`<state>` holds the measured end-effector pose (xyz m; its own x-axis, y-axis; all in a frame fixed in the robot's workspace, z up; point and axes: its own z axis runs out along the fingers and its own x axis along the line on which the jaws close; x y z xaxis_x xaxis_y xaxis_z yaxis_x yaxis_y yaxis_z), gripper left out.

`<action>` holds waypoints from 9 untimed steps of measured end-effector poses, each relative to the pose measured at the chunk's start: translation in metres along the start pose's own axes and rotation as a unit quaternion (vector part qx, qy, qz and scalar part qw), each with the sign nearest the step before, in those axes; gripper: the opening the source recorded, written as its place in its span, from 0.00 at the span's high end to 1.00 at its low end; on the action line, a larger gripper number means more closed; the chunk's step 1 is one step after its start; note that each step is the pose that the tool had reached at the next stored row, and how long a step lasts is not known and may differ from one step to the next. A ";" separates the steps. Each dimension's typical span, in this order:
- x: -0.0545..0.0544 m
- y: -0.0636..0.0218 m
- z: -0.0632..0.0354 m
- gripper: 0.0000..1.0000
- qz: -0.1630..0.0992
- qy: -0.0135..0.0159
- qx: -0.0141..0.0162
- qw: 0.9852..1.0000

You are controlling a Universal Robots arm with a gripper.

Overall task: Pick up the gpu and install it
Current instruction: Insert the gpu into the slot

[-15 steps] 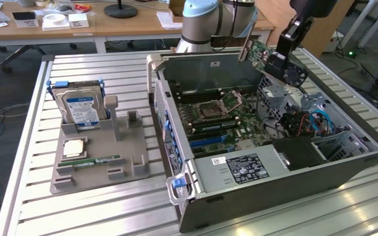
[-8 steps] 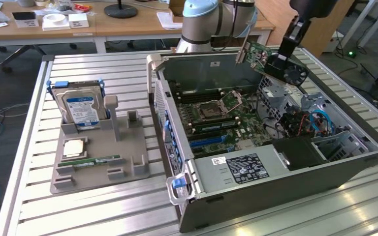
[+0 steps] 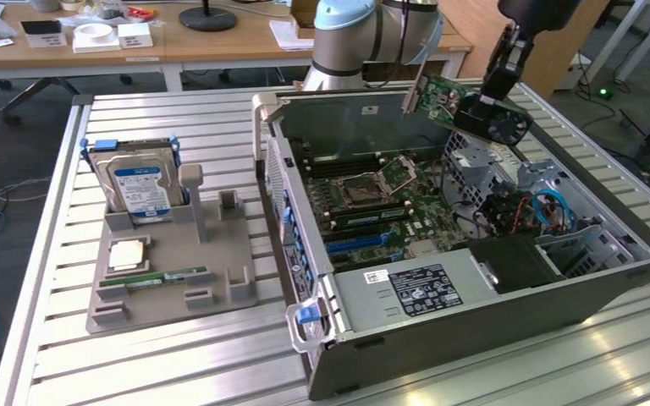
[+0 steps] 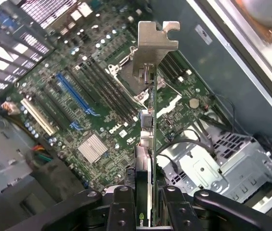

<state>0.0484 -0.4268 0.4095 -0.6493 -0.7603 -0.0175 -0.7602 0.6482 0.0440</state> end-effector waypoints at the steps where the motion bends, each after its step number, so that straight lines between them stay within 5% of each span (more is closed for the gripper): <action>1: 0.000 0.0000 0.0000 0.74 -0.009 0.000 0.000 1.000; 9: 0.000 0.0000 0.0002 0.74 -0.080 0.004 -0.001 0.997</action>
<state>0.0484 -0.4268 0.4092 -0.5196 -0.8542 -0.0176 -0.8539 0.5186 0.0440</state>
